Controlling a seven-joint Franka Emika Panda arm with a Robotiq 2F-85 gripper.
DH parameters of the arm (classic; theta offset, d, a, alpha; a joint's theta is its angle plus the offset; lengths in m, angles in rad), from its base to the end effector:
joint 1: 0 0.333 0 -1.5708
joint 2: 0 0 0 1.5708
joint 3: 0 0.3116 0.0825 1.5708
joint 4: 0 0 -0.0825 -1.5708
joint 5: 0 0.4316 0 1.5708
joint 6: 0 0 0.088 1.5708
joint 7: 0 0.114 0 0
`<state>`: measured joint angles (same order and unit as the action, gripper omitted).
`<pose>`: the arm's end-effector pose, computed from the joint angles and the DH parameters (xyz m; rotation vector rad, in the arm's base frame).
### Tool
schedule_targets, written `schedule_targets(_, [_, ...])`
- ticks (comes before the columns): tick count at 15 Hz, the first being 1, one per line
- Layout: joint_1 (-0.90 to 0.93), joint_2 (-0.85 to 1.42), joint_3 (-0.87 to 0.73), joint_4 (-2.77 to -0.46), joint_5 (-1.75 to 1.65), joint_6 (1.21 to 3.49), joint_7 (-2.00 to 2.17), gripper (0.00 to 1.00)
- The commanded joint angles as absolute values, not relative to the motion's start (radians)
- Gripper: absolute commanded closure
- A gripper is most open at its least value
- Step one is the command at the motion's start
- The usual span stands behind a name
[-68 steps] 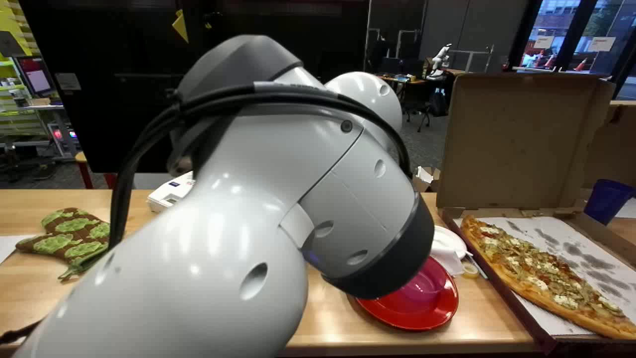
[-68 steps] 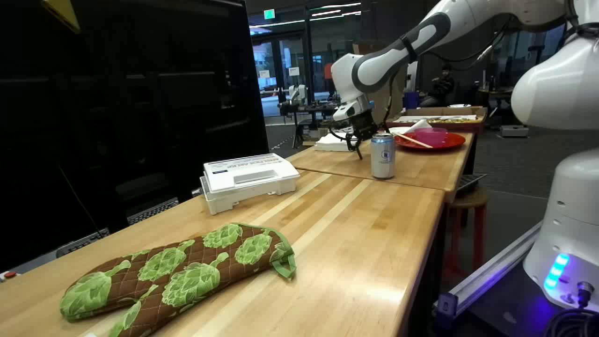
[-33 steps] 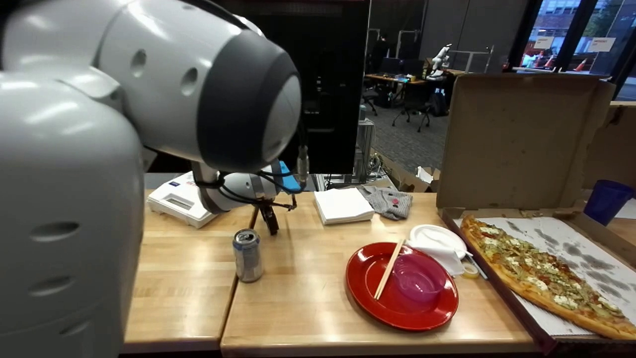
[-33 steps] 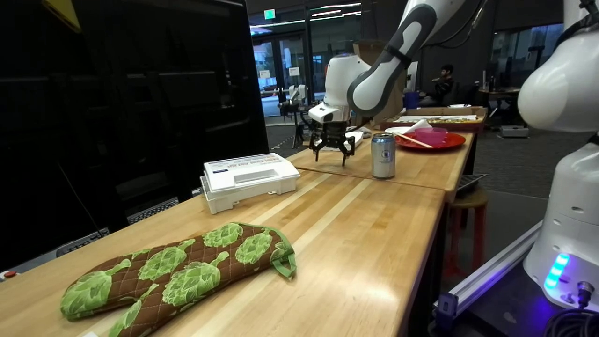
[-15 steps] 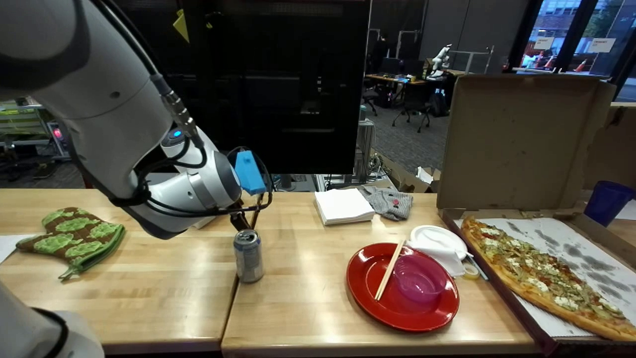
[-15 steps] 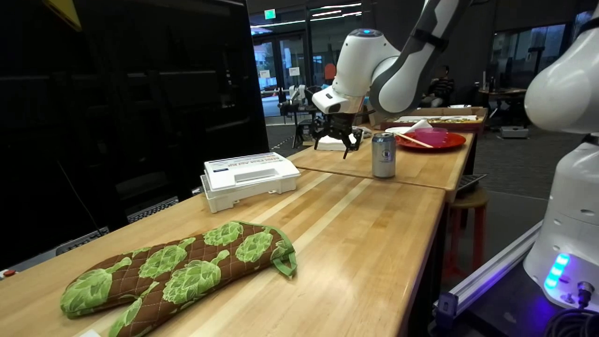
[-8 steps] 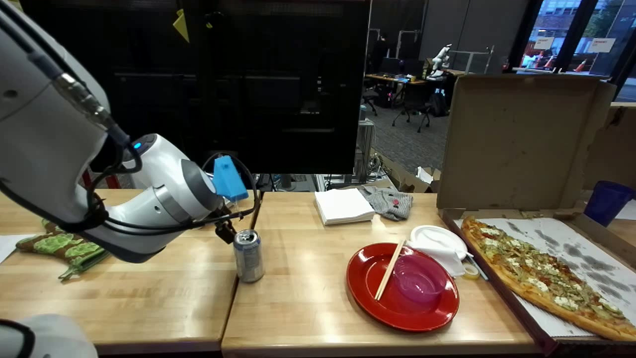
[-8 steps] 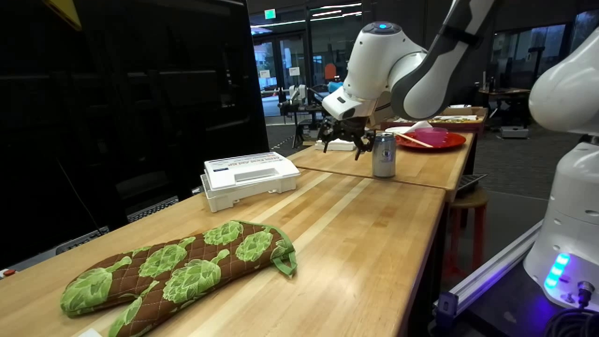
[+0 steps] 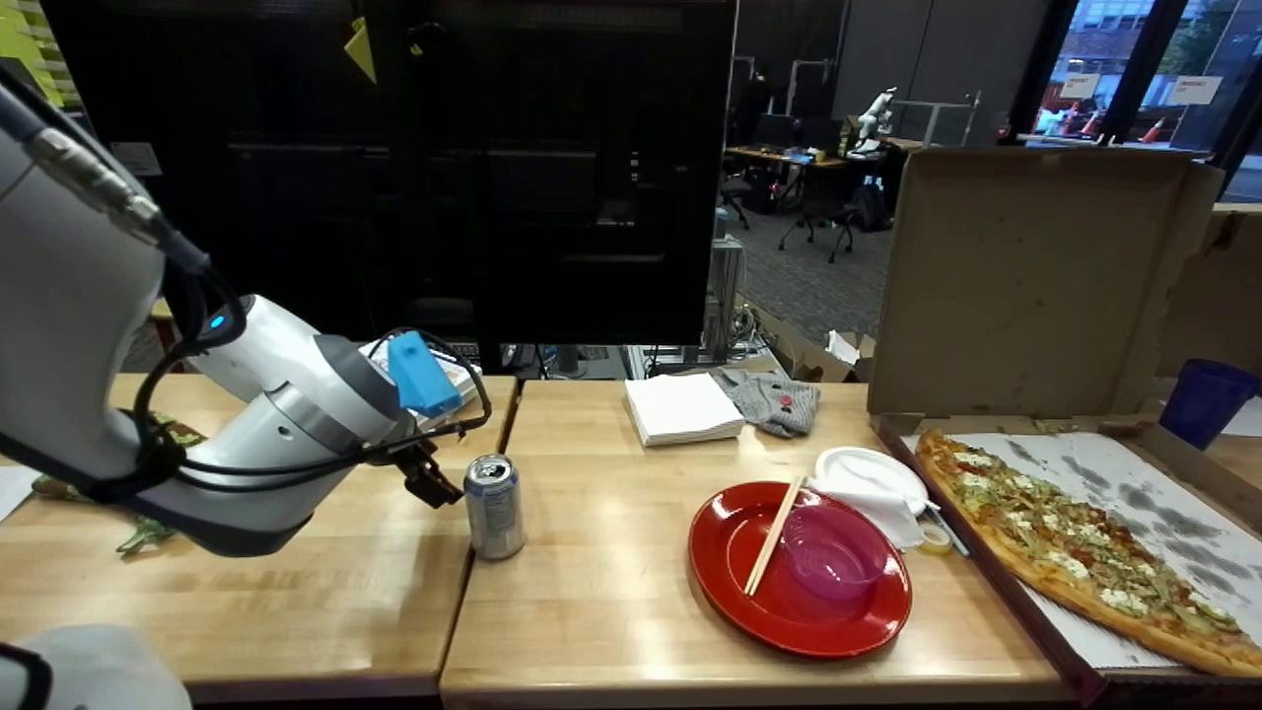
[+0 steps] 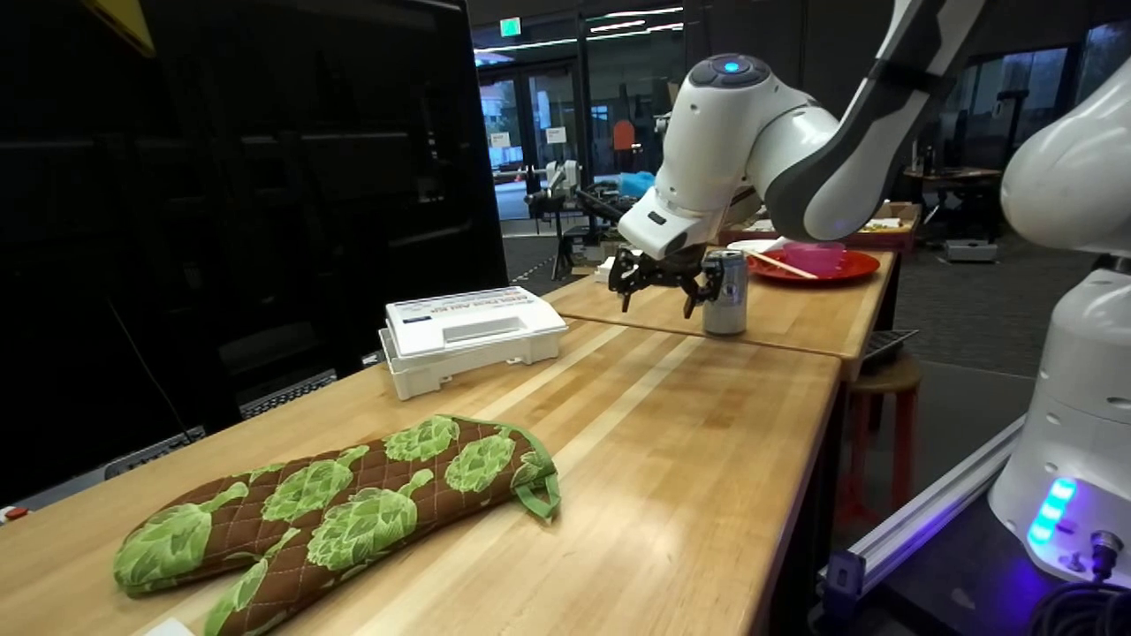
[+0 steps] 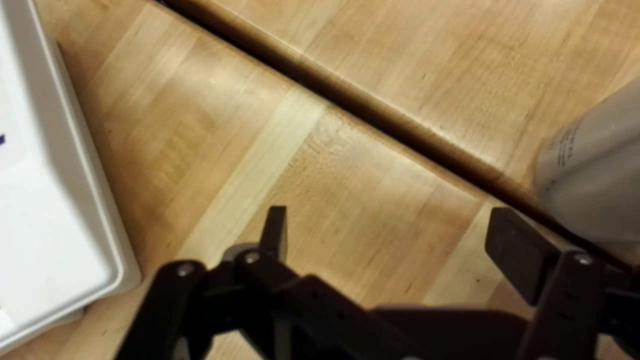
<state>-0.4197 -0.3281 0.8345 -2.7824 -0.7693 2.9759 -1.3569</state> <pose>0.3858 0.1886 0.2523 0.7620 2.4438 0.0468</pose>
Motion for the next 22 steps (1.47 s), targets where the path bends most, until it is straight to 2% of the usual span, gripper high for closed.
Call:
schedule_targets(1, [-0.432,-0.329,0.859,-2.783,-0.876,2.95,-1.237,0.0])
schedule_targets(5, [-0.458,-0.337,0.897,-2.783,-0.994,2.916,-1.084,0.0])
schedule_targets(6, [-0.431,-0.317,0.863,-2.782,-0.934,2.93,-1.167,0.0])
schedule_targets(13, [-0.444,-0.266,0.877,-2.774,-0.959,2.918,-1.152,0.0])
schedule_targets(14, [-0.42,-0.205,0.856,-2.773,-0.92,2.9,-1.212,0.0])
schedule_targets(15, [-0.276,-0.13,0.708,-2.763,-0.998,2.838,-1.181,0.0])
schedule_targets(16, [-0.233,-0.099,0.672,-2.764,-0.981,2.812,-1.211,0.0])
schedule_targets(17, [-0.279,-0.127,0.745,-2.78,-0.846,2.814,-1.313,0.0])
schedule_targets(22, [-0.12,-0.229,0.69,-2.792,-0.519,2.703,-1.571,0.0])
